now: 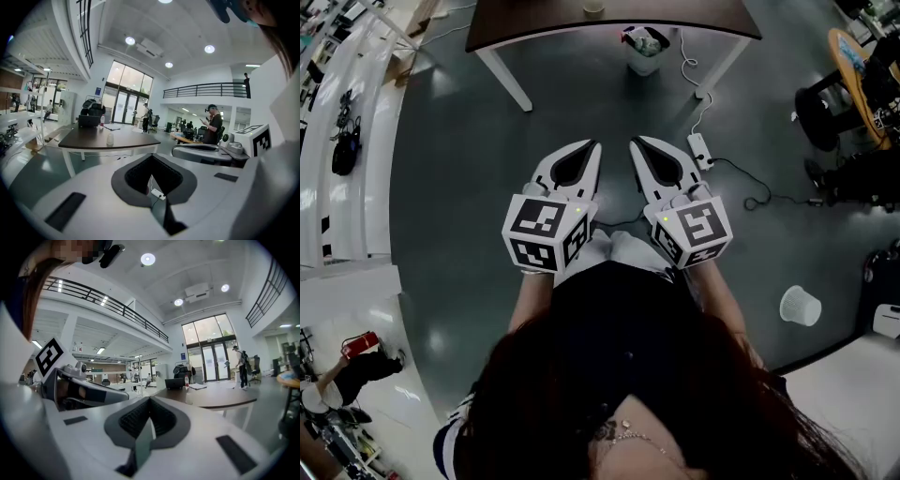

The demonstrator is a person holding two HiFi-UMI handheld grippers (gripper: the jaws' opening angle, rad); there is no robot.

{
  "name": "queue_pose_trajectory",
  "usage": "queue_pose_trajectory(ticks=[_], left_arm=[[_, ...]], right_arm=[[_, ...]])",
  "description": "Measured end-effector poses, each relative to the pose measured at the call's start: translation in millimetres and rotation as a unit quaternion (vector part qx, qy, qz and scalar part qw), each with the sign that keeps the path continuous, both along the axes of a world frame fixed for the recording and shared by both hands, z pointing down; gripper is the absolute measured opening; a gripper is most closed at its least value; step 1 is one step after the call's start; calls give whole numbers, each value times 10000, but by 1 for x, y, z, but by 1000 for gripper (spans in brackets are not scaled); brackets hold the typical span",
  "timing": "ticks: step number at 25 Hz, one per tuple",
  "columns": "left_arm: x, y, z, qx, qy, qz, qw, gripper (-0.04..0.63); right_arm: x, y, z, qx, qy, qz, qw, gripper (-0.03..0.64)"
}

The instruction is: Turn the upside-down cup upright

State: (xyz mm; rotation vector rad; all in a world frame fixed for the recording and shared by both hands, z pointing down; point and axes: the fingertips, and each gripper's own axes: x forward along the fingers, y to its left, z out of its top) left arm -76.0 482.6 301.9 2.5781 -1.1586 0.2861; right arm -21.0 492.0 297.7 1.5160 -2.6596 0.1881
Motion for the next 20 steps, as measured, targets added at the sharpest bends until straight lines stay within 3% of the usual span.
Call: queue_pose_trajectory(ticks=[20], left_arm=[[22, -28, 15, -123, -6, -467, 9988, 2]], right_arm=[[34, -35, 14, 55, 141, -226, 9996, 17]])
